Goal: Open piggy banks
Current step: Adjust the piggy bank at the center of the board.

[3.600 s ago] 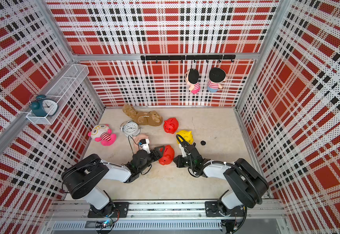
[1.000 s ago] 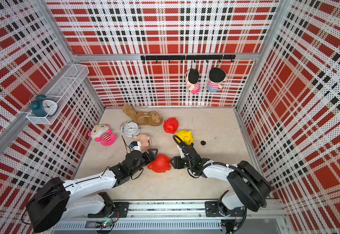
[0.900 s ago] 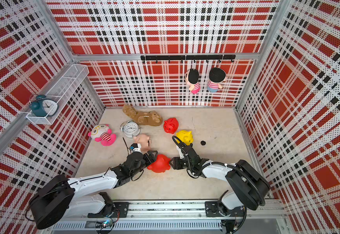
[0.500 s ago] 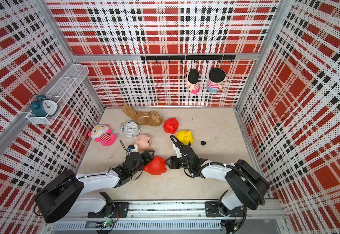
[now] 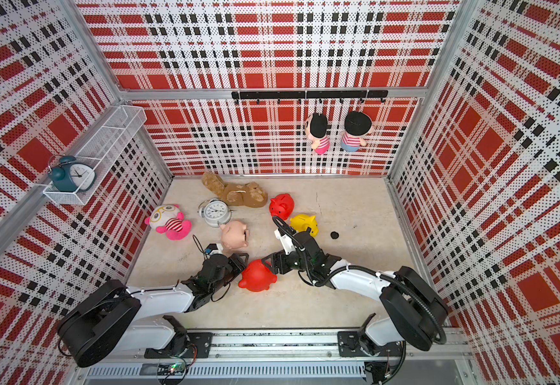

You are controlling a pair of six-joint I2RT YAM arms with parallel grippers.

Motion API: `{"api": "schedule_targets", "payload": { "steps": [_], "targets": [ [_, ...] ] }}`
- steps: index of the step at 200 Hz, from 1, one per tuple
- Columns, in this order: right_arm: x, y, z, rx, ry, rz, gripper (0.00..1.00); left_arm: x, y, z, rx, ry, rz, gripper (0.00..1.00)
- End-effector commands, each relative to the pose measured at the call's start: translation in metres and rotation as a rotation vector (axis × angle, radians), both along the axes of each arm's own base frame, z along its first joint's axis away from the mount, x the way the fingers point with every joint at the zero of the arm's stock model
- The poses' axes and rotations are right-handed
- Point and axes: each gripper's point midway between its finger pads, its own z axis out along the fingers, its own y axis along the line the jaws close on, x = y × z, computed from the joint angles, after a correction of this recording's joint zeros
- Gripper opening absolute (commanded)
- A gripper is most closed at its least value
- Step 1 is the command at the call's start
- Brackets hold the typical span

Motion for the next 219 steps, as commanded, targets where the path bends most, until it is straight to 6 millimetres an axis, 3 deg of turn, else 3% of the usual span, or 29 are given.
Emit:
{"api": "schedule_targets", "payload": {
  "steps": [1,36,92,130,157,192,219],
  "targets": [
    [-0.01,0.006,0.0,-0.105,-0.091,0.119,0.76,0.0,-0.002,0.001,0.029,-0.001,-0.042,0.63],
    [-0.014,0.019,-0.016,-0.177,-0.094,0.14,0.7,-0.008,-0.011,0.01,0.063,-0.014,-0.126,0.61],
    [0.029,0.003,-0.03,-0.217,-0.146,-0.062,0.51,-0.024,-0.027,0.03,0.097,-0.064,-0.202,0.61],
    [0.065,-0.007,-0.033,-0.145,-0.149,-0.122,0.5,-0.022,-0.041,0.037,0.087,-0.09,-0.24,0.63],
    [0.08,-0.007,-0.034,-0.158,-0.161,-0.125,0.51,-0.02,-0.055,0.048,0.09,-0.123,-0.276,0.68],
    [0.079,-0.014,-0.024,-0.176,-0.166,-0.141,0.53,-0.012,-0.057,0.056,0.084,-0.151,-0.249,0.82],
    [0.076,-0.039,-0.019,-0.208,-0.138,-0.248,0.54,-0.008,-0.064,0.067,0.062,-0.178,-0.211,0.88]
  ]
}}
